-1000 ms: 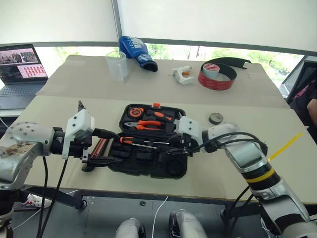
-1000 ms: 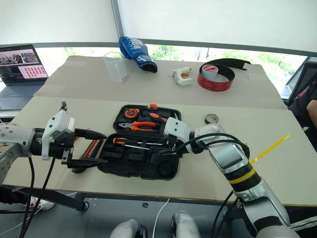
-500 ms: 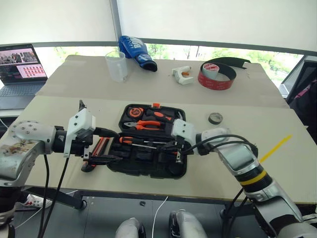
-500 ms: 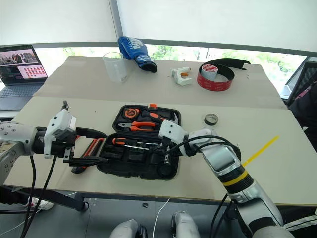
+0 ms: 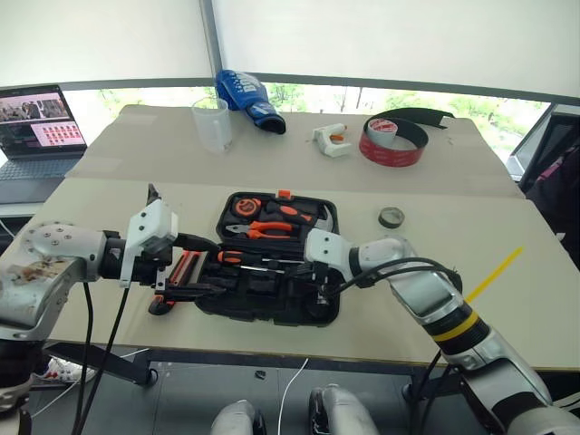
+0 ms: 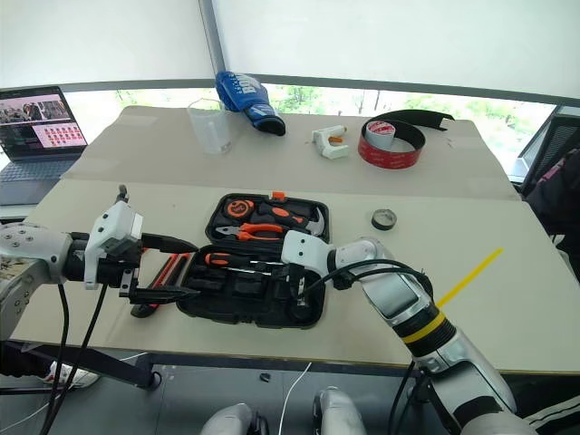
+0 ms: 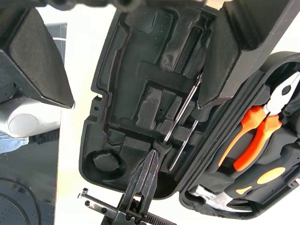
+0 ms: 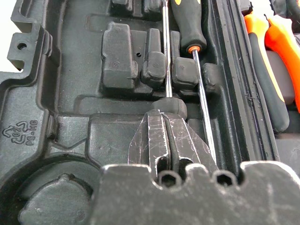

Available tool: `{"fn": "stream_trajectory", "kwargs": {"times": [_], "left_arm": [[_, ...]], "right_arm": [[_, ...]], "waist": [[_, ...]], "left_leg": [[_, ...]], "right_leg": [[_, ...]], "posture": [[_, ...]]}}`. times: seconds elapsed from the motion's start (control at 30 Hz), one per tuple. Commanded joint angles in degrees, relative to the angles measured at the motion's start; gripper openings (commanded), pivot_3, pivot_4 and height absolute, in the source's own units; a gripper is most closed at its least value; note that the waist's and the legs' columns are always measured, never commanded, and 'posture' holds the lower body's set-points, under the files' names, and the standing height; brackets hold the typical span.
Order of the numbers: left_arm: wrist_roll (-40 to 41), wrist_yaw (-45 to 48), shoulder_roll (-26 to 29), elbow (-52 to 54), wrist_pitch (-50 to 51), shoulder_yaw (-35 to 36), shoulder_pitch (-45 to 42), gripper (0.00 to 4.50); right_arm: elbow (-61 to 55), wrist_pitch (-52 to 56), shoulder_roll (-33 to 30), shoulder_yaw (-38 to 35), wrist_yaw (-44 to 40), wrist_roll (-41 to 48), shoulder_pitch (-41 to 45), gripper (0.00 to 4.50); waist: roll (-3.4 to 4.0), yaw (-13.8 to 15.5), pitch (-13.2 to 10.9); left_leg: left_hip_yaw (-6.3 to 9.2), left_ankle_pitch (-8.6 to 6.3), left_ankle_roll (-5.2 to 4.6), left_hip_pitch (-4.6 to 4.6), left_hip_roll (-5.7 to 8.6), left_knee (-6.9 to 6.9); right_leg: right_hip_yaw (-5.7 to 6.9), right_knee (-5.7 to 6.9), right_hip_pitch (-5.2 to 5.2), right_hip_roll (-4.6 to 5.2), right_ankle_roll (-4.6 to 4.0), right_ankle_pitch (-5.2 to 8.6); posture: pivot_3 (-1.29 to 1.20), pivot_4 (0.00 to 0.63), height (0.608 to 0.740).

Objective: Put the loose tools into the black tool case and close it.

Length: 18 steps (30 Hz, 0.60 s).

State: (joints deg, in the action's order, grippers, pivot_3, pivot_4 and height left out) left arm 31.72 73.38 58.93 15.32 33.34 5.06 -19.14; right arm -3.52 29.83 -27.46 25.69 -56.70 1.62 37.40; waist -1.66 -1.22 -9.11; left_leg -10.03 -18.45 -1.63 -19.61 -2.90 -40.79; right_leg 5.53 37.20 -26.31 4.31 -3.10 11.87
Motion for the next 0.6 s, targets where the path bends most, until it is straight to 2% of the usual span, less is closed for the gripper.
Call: {"fn": "stream_trajectory", "kwargs": {"times": [0.03,0.13,0.27,0.37,0.47,0.6], "left_arm": [[2.23,-2.94,-0.65,1.99,1.64,4.73,2.82,4.5],[4.9,-8.32,-3.01,3.52,5.5,9.2,5.33,4.5],[5.63,-12.45,-4.27,5.87,7.61,15.03,11.87,4.5],[4.78,-15.9,-7.39,8.67,9.41,27.35,24.78,4.5],[0.64,-14.9,-11.03,9.14,6.31,39.03,39.96,4.5],[-1.94,-14.44,-11.7,2.88,2.53,46.51,47.24,4.5]], "right_arm": [[-4.83,5.53,1.11,-9.13,0.7,7.91,-0.64,0.04],[-9.99,6.99,-2.66,-16.4,-4.54,16.2,-2.91,0.77],[-12.59,7.26,-9.96,-23.75,-11.78,24.16,-6.83,2.11],[-13.32,9.88,-15.04,-29.68,-15.06,30.34,-8.59,3.16],[-15.65,10.84,-17.82,-32.07,-17.04,34.9,-9.17,3.3],[-15.78,10.11,-17.78,-31.92,-15.34,35.97,-8.8,3.3]], "waist": [[0.01,-0.01,-0.01],[0.02,0.42,-0.02],[0.01,0.87,-0.02],[0.02,0.31,-0.03],[-0.02,-0.6,-0.06],[-0.05,0.2,-0.08]], "left_leg": [[0.0,0.0,0.0,-0.02,-0.01,0.0],[0.04,0.0,-0.01,-0.41,0.01,0.0],[0.13,-0.01,-0.03,-0.62,0.06,0.02],[0.14,-0.05,-0.09,-0.61,0.07,0.1],[0.17,-0.1,-0.05,-0.6,-0.06,0.13],[0.49,-0.11,0.16,-0.48,-0.1,0.16]], "right_leg": [[0.0,0.01,-0.02,0.0,-0.02,-0.01],[0.03,0.01,-0.34,0.03,-0.35,-0.2],[0.12,-0.11,-0.42,0.06,-0.38,-0.22],[0.08,-0.2,-0.43,0.08,-0.36,-0.21],[-0.03,-0.24,-0.52,0.11,-0.28,-0.16],[0.14,-0.16,-0.44,0.11,-0.17,0.11]], "posture": [[0.0,0.15,0.73],[0.0,0.15,0.73],[0.0,0.15,0.73],[0.0,0.15,0.73],[0.0,0.15,0.73],[0.0,0.15,0.73]]}}
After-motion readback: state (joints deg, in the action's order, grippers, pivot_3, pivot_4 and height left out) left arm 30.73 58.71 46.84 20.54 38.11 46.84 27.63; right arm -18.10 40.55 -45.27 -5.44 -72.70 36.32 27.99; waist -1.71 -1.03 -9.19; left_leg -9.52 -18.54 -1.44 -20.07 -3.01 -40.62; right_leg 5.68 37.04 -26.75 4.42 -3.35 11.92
